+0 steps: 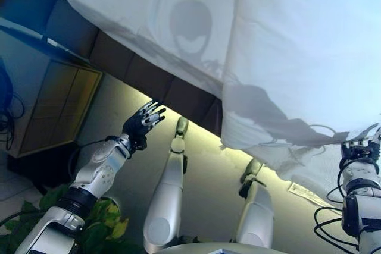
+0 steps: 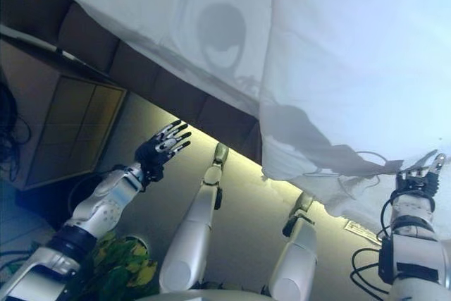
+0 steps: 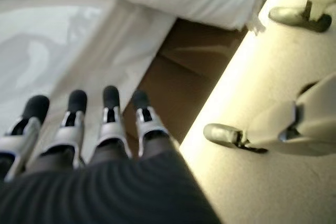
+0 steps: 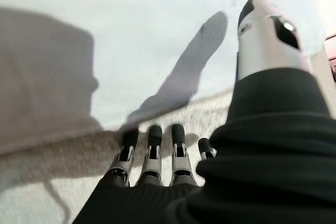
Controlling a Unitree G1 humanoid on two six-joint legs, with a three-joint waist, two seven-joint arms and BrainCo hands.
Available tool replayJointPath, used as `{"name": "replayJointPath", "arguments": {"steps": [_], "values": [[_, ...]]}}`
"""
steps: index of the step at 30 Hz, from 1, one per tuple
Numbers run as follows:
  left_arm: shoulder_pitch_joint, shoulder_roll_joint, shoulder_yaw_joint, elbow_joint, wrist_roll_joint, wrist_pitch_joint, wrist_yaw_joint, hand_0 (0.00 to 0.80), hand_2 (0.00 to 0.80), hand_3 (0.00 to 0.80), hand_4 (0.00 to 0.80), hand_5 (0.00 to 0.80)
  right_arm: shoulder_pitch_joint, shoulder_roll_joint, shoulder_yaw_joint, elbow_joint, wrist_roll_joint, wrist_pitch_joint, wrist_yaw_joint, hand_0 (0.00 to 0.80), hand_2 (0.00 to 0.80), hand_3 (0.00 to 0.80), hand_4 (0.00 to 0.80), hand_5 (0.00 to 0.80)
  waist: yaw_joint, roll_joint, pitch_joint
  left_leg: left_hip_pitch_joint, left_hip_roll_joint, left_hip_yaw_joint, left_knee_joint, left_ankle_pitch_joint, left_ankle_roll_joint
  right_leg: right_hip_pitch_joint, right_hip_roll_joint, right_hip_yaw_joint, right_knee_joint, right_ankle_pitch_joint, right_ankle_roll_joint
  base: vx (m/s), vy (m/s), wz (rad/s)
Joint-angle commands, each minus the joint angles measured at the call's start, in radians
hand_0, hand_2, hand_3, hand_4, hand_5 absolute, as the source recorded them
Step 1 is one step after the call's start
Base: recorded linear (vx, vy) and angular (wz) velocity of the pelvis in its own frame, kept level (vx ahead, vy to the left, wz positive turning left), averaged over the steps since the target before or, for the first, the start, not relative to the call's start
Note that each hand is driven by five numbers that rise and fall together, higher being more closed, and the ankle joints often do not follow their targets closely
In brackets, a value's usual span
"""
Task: Make the bed neatly
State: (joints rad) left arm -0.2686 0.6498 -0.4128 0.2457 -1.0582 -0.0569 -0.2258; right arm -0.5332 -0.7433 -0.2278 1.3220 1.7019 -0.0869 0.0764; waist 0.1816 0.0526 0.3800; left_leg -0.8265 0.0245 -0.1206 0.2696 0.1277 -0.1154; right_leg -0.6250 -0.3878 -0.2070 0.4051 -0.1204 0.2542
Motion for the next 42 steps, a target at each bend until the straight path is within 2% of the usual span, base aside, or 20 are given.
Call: {"name": "replayJointPath", "arguments": {"steps": [1,5,10,18,19,20,21,22,23,27,32,38,42], "values": [[-0.035,-0.013,-0.011,-0.058,-0.040,-0.047,-0.017,0.000,0.000,0.000,0.000,0.000,-0.055,-0.151,-0.028,-0.016,0.004,-0.019,0.013,0.000,0.000,0.000,0.000,0.000,0.017,0.033,-0.027,-0.027,0.041,0.034,0.014,0.014,0.011,-0.133,-0.007,0.012,-0.112,0.249,-0.012,0.048,0.015,-0.01],[-0.011,-0.006,-0.009,-0.071,-0.051,-0.040,-0.037,0.000,0.000,0.000,0.000,0.000,-0.079,-0.199,-0.043,-0.020,-0.007,-0.020,-0.005,0.000,0.000,0.000,0.000,0.000,0.024,0.046,-0.023,-0.013,0.030,0.036,0.021,0.008,0.015,-0.122,-0.019,0.002,-0.093,0.239,-0.017,0.060,0.015,0.04],[0.007,0.019,-0.010,-0.072,-0.057,-0.033,-0.058,0.000,0.000,0.000,0.000,0.000,-0.078,-0.234,-0.064,-0.008,-0.025,-0.001,-0.010,0.000,0.000,0.000,0.000,0.000,0.032,0.032,-0.031,0.002,0.041,0.039,0.055,-0.019,0.010,-0.098,-0.031,-0.021,-0.077,0.231,-0.021,0.060,-0.031,0.05],[0.002,0.035,-0.018,-0.056,-0.074,-0.017,-0.060,0.000,0.000,0.000,0.000,0.000,-0.071,-0.269,-0.091,0.010,-0.047,0.025,-0.020,0.000,0.000,0.000,0.000,0.000,0.032,0.012,-0.059,0.034,0.053,0.045,0.062,-0.036,0.009,-0.055,-0.027,-0.047,-0.085,0.236,-0.022,0.052,-0.011,0.06],[0.002,0.035,-0.021,-0.056,-0.076,-0.015,-0.057,0.000,0.000,0.000,0.000,0.000,-0.069,-0.270,-0.094,0.011,-0.048,0.027,-0.019,0.125,0.125,0.125,0.125,0.125,0.032,0.011,-0.061,0.039,0.053,0.045,0.062,-0.038,0.010,-0.049,-0.027,-0.051,-0.086,0.236,-0.022,0.061,0.002,0.20],[0.000,0.038,-0.025,-0.053,-0.080,-0.015,-0.059,0.000,0.000,0.000,0.000,0.000,-0.067,-0.272,-0.095,0.013,-0.046,0.029,-0.017,0.311,0.311,0.311,0.311,0.311,0.034,0.008,-0.066,0.044,0.052,0.044,0.060,-0.039,0.010,-0.042,-0.026,-0.053,-0.087,0.237,-0.023,0.062,-0.024,0.17],[-0.002,0.039,-0.024,-0.052,-0.078,-0.011,-0.060,0.000,0.000,0.000,0.000,0.000,-0.061,-0.269,-0.100,0.011,-0.044,0.029,-0.015,0.609,0.609,0.609,0.609,0.609,0.035,0.003,-0.069,0.048,0.052,0.041,0.065,-0.044,0.010,-0.035,-0.027,-0.057,-0.085,0.236,-0.025,0.069,-0.043,0.13],[-0.004,0.043,-0.023,-0.050,-0.079,-0.008,-0.061,0.000,0.000,0.000,0.000,0.000,-0.054,-0.263,-0.105,0.006,-0.042,0.029,-0.013,0.728,0.728,0.728,0.728,0.728,0.037,-0.001,-0.071,0.050,0.053,0.039,0.070,-0.048,0.009,-0.031,-0.027,-0.059,-0.081,0.234,-0.026,0.063,-0.057,0.09],[-0.006,0.047,-0.021,-0.050,-0.080,-0.004,-0.060,0.000,0.000,0.000,0.000,0.000,-0.051,-0.259,-0.109,0.001,-0.045,0.032,-0.013,0.794,0.794,0.794,0.794,0.794,0.039,-0.005,-0.071,0.050,0.054,0.036,0.073,-0.050,0.009,-0.030,-0.027,-0.061,-0.078,0.234,-0.026,0.045,-0.053,0.09],[-0.020,0.051,-0.007,-0.037,-0.068,0.015,-0.063,0.000,0.000,0.000,0.000,0.000,-0.057,-0.237,-0.104,-0.017,-0.060,0.037,-0.032,0.800,0.800,0.800,0.800,0.800,0.045,-0.016,-0.071,0.046,0.051,0.030,0.068,-0.047,0.013,-0.034,-0.025,-0.066,-0.078,0.239,-0.021,0.014,-0.045,0.04],[-0.014,0.037,-0.009,-0.029,-0.052,0.003,-0.071,0.000,0.000,0.000,0.000,0.000,-0.059,-0.223,-0.083,-0.007,-0.034,0.052,-0.046,0.800,0.800,0.800,0.800,0.800,0.046,-0.012,-0.062,0.052,0.043,0.037,0.054,-0.038,0.021,-0.036,-0.024,-0.068,-0.083,0.247,-0.021,-0.014,0.019,0.04],[-0.004,0.026,0.000,-0.047,-0.051,-0.013,-0.056,0.000,0.000,0.000,0.000,0.000,-0.009,-0.169,-0.072,-0.011,-0.005,0.060,0.013,0.800,0.800,0.800,0.800,0.800,0.044,-0.016,-0.060,0.076,0.048,0.048,0.060,-0.048,0.019,0.000,-0.020,-0.084,-0.094,0.248,-0.029,-0.027,0.023,0.06],[-0.010,0.026,0.013,-0.060,-0.050,0.006,-0.041,0.000,0.000,0.000,0.000,0.000,0.028,-0.108,-0.054,-0.040,-0.075,0.025,0.068,0.800,0.800,0.800,0.800,0.800,0.041,-0.034,-0.078,0.103,0.060,0.050,0.062,-0.060,0.013,0.043,-0.003,-0.095,-0.118,0.249,-0.031,-0.016,-0.019,0.04]]}}
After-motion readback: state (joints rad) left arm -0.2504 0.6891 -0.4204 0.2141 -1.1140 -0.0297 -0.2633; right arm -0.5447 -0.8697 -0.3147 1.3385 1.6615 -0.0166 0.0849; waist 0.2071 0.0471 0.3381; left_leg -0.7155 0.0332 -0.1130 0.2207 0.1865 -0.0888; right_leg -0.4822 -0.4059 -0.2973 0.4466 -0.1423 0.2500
